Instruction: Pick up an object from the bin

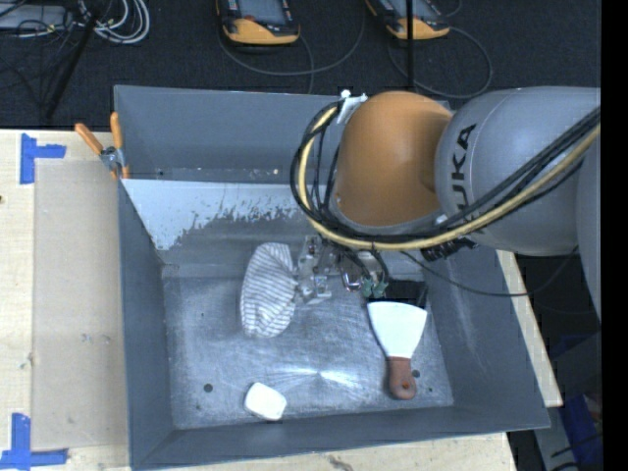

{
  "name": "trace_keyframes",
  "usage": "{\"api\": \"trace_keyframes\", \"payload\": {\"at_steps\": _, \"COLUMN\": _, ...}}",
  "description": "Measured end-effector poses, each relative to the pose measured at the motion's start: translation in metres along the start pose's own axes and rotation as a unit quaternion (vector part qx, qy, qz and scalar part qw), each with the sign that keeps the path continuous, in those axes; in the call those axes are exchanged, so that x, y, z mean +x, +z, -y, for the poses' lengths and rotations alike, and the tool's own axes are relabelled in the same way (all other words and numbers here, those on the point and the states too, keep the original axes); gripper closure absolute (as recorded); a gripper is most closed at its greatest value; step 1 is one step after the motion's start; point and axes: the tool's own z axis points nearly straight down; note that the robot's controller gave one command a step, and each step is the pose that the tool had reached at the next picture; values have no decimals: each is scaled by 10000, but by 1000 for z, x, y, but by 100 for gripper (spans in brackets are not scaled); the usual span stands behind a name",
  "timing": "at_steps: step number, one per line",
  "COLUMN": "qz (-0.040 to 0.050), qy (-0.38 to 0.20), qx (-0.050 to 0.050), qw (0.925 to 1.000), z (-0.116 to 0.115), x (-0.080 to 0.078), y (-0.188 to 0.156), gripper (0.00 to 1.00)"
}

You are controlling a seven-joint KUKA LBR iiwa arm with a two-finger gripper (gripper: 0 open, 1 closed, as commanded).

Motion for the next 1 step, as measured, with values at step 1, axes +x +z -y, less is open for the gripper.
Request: {"api": "trace_keyframes", "payload": {"at_steps": 1, "qz": 67, "qy": -310, "qx": -5, "qw": 9995, "z": 4, "x": -4, "y": -42, "gripper": 100}}
